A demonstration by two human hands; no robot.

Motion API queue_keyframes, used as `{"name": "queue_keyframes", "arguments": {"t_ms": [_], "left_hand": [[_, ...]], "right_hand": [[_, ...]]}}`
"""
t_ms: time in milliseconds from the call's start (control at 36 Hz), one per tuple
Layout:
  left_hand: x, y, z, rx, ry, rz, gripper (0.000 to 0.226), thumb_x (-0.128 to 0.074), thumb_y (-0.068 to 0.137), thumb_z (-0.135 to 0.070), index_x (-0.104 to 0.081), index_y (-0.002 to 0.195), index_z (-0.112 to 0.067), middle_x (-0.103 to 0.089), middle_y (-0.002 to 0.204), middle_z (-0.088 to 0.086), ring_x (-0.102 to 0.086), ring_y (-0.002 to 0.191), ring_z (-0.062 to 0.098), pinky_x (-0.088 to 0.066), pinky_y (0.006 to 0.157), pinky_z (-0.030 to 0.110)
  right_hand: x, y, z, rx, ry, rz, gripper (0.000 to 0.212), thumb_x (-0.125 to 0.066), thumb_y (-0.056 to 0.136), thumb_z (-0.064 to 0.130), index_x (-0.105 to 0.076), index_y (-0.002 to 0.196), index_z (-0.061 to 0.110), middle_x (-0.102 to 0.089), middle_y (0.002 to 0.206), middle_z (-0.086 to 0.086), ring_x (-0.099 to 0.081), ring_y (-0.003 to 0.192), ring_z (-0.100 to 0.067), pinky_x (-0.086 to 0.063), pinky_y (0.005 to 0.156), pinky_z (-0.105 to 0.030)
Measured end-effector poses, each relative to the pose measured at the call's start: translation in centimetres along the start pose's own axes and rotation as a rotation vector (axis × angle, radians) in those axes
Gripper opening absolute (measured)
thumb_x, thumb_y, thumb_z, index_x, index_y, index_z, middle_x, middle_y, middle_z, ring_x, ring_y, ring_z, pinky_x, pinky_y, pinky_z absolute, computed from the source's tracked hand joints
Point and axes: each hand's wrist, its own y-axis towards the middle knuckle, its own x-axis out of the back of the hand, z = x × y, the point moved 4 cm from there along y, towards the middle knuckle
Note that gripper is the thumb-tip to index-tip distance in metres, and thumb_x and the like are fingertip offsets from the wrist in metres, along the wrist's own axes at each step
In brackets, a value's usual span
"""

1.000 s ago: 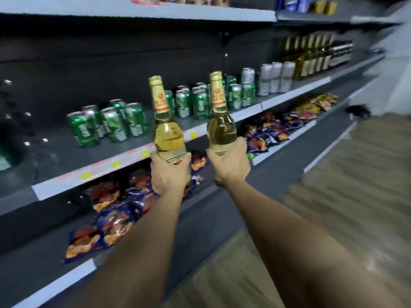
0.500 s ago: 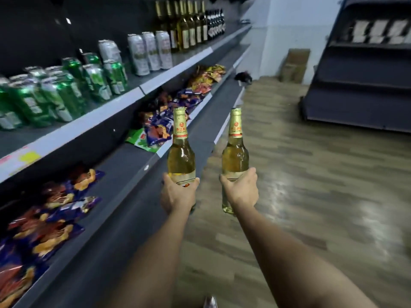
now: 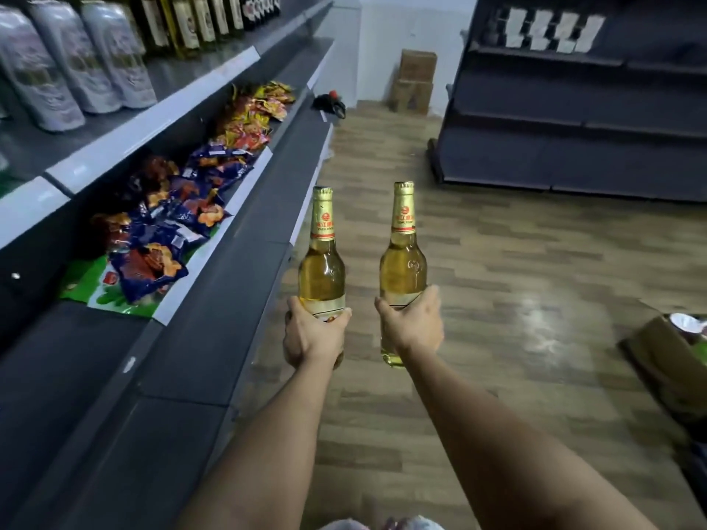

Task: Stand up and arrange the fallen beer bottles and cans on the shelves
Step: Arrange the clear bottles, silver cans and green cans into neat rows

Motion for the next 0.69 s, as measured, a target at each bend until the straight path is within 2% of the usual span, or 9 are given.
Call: {"name": "queue_keyframes", "arguments": {"t_ms": [250,333,389,472,556,694], "left_hand": [[-7.9,7.7,-6.6,0.011,0.002,0.019,0.077,-0.079,0.067,-0.055,-0.042,0.124,-0.019,-0.060,0.120,0.006,-0.060,0.104,0.034,-0.040,0.072,0.037],[-10.9,10.4,-9.8,0.019,-0.008,0.015,0.078,-0.079,0.067,-0.056,-0.042,0.126,-0.021,-0.060,0.121,0.005,-0.060,0.105,0.033,-0.047,0.080,0.041],[-12.9,11.9,-12.4,0.029,-0.056,0.031,0.079,-0.079,0.072,-0.048,-0.040,0.133,-0.019,-0.058,0.125,0.006,-0.058,0.111,0.031,-0.046,0.088,0.041],[-15.5,13.6,-16.6,0.040,-0.159,0.062,0.079,-0.080,0.077,-0.033,-0.037,0.141,-0.015,-0.054,0.131,0.007,-0.054,0.119,0.029,-0.042,0.090,0.035],[-18.0,16.1,-19.7,0.044,-0.181,0.052,0.078,-0.080,0.077,-0.033,-0.037,0.140,-0.015,-0.054,0.131,0.007,-0.053,0.120,0.030,-0.043,0.094,0.039],[-21.4,20.7,-23.0,0.034,-0.090,-0.016,0.074,-0.081,0.069,-0.047,-0.043,0.127,-0.018,-0.058,0.123,0.005,-0.057,0.112,0.030,-0.045,0.092,0.042]], "right_hand": [[-3.1,12.5,0.2,-0.010,-0.014,0.001,0.063,-0.071,0.074,0.056,-0.035,0.105,0.014,-0.051,0.109,-0.006,-0.057,0.099,-0.031,-0.037,0.072,-0.032],[-3.7,17.9,0.8,0.018,-0.025,0.022,0.064,-0.071,0.075,0.056,-0.037,0.108,0.013,-0.050,0.107,-0.005,-0.057,0.098,-0.028,-0.041,0.073,-0.034],[-3.9,21.6,1.4,0.041,-0.022,0.042,0.064,-0.071,0.075,0.056,-0.038,0.109,0.012,-0.051,0.109,-0.006,-0.057,0.099,-0.027,-0.045,0.076,-0.037],[-4.0,27.2,2.5,0.070,-0.014,0.073,0.064,-0.071,0.074,0.054,-0.039,0.110,0.012,-0.052,0.110,-0.007,-0.058,0.097,-0.028,-0.044,0.072,-0.035],[-4.3,32.5,3.7,0.089,-0.005,0.080,0.062,-0.072,0.074,0.053,-0.038,0.108,0.013,-0.051,0.108,-0.006,-0.057,0.096,-0.027,-0.040,0.070,-0.033],[-5.3,39.4,4.6,0.078,-0.010,0.089,0.060,-0.070,0.075,0.055,-0.033,0.104,0.017,-0.045,0.100,-0.001,-0.049,0.086,-0.020,-0.038,0.069,-0.032]]}}
